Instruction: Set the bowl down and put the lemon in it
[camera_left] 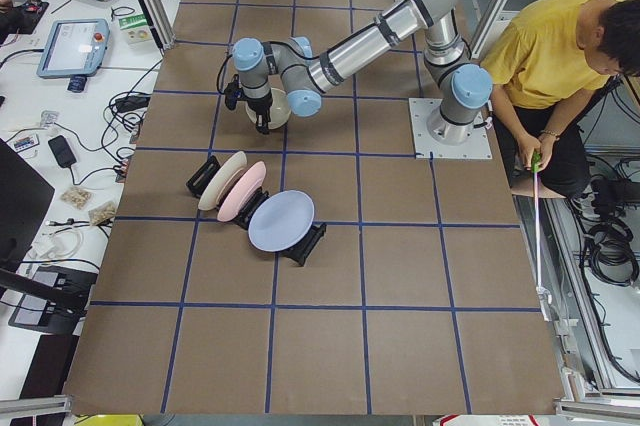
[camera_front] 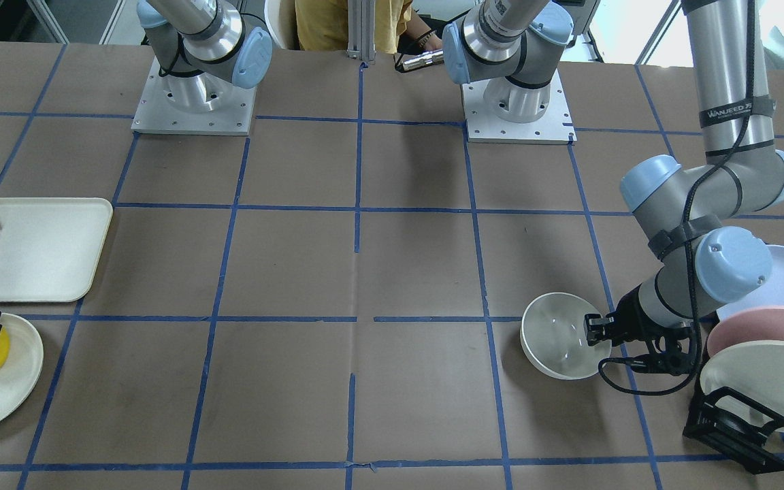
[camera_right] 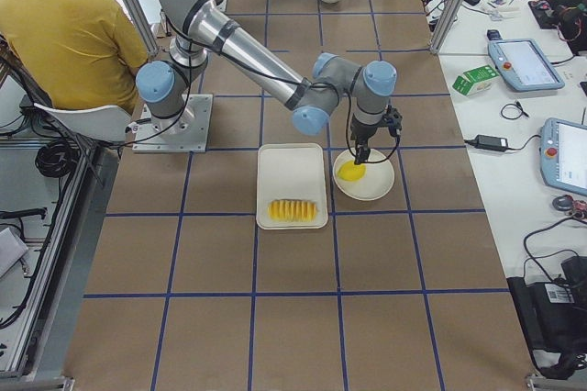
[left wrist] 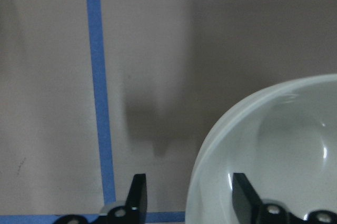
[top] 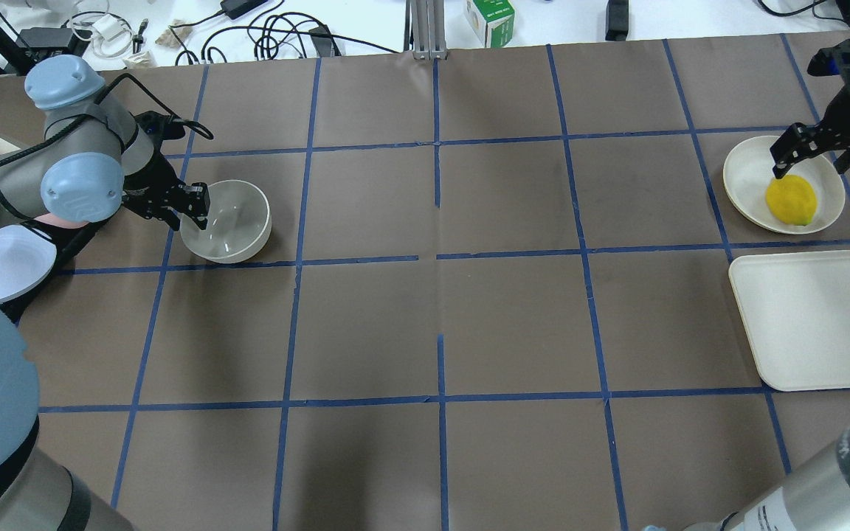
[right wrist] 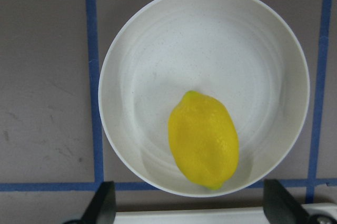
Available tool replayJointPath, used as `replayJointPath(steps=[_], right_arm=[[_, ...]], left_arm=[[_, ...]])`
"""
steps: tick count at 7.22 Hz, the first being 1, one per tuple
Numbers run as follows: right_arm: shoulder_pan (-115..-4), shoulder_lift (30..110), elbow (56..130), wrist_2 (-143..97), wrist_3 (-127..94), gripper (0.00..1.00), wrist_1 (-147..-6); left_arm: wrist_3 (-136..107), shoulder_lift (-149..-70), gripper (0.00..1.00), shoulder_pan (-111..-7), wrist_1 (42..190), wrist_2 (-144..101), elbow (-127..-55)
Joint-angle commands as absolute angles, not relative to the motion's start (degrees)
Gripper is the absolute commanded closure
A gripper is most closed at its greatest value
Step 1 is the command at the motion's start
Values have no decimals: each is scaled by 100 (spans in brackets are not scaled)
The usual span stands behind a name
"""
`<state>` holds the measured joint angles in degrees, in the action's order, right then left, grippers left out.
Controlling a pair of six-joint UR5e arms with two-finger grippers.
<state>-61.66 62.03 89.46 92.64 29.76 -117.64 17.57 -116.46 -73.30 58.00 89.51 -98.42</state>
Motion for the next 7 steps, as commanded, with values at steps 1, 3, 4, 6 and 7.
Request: replayJointPath(steps=[1,3,4,6,7], right_arm=[[-6161,5591,8956,9272,3581,0,-12661],[-6161,5494,8973,9255,3691,0,-12534],[-6161,5502,9017,9264,3691,0,-12525],[-6152,5616,9123,9334,3656,81,-12150],[-6152,5729,9053,9343,3648,100,-11816]], left_arm=[[1775,-11672,100,-7330,5801,8886,-9835],[1767,-11646,100,-7313,5809,8668,-9835],[1758,-11480,100,-7391,6010,8570,-9800],[1679,-11190,100,-7802,6363,7643,-9834],[1261,-11075,100,-8379,6320,7594,-10035]])
